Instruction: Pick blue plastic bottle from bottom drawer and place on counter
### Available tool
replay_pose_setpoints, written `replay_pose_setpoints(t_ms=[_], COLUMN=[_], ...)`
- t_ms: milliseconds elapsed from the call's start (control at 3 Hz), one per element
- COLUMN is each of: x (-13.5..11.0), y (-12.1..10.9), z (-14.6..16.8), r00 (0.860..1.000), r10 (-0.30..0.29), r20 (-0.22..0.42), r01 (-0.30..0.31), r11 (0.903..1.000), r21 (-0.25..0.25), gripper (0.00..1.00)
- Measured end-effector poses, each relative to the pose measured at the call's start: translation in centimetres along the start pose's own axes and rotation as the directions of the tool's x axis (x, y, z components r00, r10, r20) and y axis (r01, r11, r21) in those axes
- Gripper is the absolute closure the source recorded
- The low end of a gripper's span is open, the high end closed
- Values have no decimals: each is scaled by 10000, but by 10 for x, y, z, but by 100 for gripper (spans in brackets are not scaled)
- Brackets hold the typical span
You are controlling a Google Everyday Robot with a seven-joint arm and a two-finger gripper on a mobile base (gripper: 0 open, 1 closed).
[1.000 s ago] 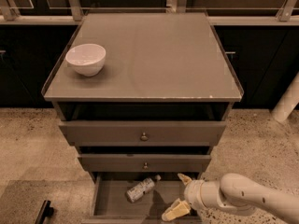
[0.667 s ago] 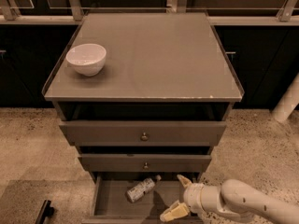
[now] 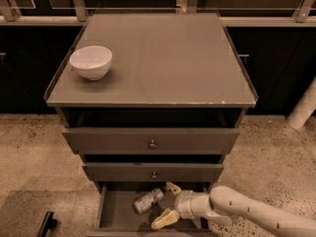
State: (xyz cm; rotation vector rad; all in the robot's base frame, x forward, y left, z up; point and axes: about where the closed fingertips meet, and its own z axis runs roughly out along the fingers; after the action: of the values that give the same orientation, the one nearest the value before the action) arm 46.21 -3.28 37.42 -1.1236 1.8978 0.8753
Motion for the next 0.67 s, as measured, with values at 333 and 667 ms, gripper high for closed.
replay_pose_setpoints(t_ms=[333,667], x=[10,9], y=[-5,-4], z=[38,42], r00=[9998,9998], r10=[-22,-50], r20=[-187,-189], r01=[14,40], r11=[9990,9987], r21=[-445,-503], gripper=[0,0])
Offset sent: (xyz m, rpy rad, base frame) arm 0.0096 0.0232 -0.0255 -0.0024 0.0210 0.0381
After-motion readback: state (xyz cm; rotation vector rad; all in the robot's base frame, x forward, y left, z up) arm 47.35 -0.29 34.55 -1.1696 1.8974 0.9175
